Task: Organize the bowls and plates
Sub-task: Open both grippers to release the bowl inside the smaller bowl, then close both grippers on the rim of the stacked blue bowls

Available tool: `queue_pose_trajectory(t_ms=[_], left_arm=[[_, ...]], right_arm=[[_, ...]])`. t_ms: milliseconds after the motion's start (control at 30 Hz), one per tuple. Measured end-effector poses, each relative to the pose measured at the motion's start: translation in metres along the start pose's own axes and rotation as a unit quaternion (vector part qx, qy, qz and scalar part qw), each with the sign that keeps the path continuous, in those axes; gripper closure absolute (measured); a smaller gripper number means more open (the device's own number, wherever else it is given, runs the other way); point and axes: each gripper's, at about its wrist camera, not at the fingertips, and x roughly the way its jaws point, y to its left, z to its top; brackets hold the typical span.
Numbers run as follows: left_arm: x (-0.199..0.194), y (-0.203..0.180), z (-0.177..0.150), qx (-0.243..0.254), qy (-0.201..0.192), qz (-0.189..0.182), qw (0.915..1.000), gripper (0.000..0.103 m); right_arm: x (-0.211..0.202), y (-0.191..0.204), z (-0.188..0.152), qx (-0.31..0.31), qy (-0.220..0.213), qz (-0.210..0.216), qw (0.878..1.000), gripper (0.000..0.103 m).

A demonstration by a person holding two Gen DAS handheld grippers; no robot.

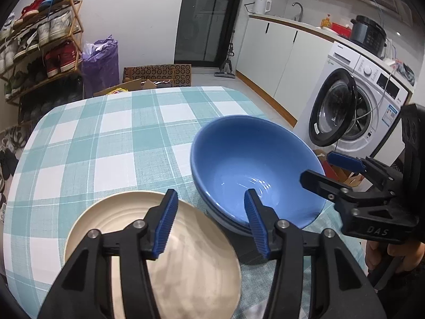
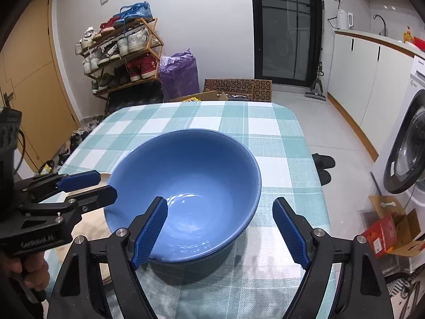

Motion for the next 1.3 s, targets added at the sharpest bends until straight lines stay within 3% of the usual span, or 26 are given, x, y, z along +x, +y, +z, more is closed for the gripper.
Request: queue_pose_trajectory(t_ms=[67,267,567,633,733,1300], left_arm=[[0.0,0.002,0.001,0.0,-0.001,0.002,1.0,0.047],[0.004,0.008,0.003,-0.005,0.007,-0.011,0.9999,0.046],[0.017,0.012,0.003,-0.004,0.022,-0.015,0.9996,0.042],[0.018,0.012,0.003,-0.005,0.021,-0.014,0.9997,0.019],[0.016,0.01,0.005,-0.001,0.003,-0.016,0.9999,0.01],[0.029,0.008,0.012,0.003,0.011,-0.028,0.9995,0.0]], right_arm=[[-0.002,-0.003,0.0,0.008,-0.002,0.004,1.0,0.009],[-0.005,-0.009,-0.002,0.027,-0.009,0.018,0.999,0.002],[-0.004,-0.014,-0.005,0.039,-0.017,0.037,0.998,0.001],[-0.004,-0.015,-0.006,0.04,-0.019,0.04,0.998,0.001],[-0.003,-0.016,-0.006,0.041,-0.019,0.04,0.998,0.001],[0.015,-0.031,-0.007,0.077,-0.005,0.056,0.995,0.001]])
